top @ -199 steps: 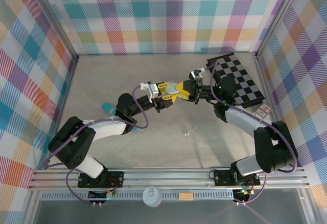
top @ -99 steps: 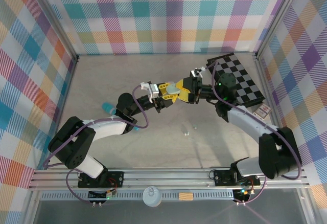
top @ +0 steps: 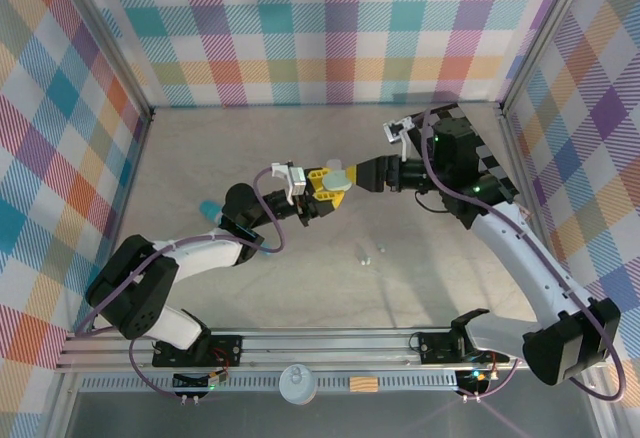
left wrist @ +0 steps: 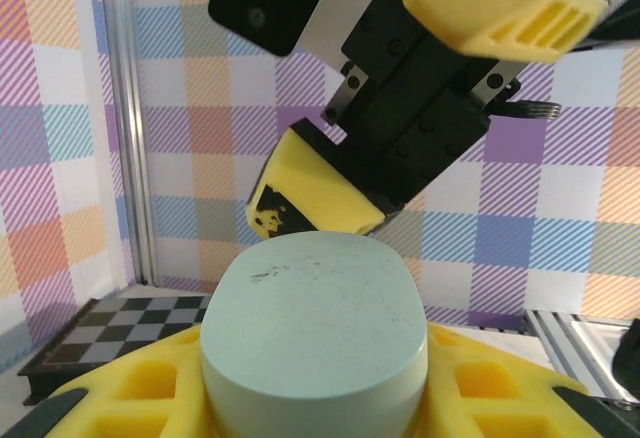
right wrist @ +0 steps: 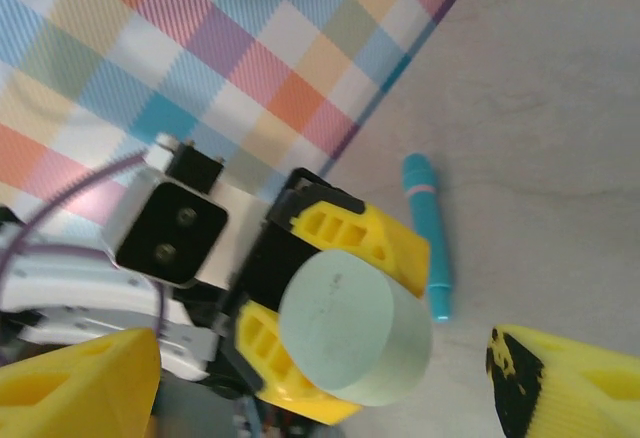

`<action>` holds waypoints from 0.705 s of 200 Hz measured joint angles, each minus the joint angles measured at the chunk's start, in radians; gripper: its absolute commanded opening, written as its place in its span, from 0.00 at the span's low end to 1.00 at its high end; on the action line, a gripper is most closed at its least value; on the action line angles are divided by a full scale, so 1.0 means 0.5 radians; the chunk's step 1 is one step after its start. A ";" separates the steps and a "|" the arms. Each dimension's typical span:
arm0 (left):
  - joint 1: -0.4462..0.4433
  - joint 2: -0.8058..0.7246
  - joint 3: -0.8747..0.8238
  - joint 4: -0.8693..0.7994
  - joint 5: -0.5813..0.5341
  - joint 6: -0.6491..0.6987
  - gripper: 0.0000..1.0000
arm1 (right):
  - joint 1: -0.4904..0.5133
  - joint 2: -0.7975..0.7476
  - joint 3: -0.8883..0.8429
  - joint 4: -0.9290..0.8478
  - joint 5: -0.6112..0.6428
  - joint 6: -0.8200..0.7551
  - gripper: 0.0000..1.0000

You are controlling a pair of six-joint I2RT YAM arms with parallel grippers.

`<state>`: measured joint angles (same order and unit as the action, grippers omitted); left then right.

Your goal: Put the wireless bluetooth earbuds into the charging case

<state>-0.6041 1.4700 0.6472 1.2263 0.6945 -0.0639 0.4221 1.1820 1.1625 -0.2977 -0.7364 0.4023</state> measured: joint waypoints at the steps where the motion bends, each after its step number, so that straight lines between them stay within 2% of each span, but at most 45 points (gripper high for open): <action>1: 0.002 -0.002 -0.002 -0.001 0.005 -0.005 0.24 | 0.005 -0.002 0.002 -0.012 0.007 -0.029 0.85; 40: 0.035 -0.059 -0.007 -0.034 0.152 -0.127 0.23 | 0.137 -0.081 0.005 -0.253 0.197 -0.710 0.89; 63: 0.035 -0.121 -0.007 -0.117 0.238 -0.156 0.23 | 0.196 -0.091 0.006 -0.302 0.250 -1.001 0.89; 95: 0.035 -0.172 -0.008 -0.205 0.291 -0.160 0.23 | 0.216 -0.056 0.033 -0.312 0.277 -1.193 0.89; 141: 0.041 -0.196 -0.008 -0.305 0.333 -0.172 0.23 | 0.219 0.032 0.081 -0.306 0.396 -1.256 0.87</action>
<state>-0.5835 1.3720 0.6434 1.0737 0.8608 -0.1501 0.5316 1.1980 1.2030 -0.4507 -0.5385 -0.2256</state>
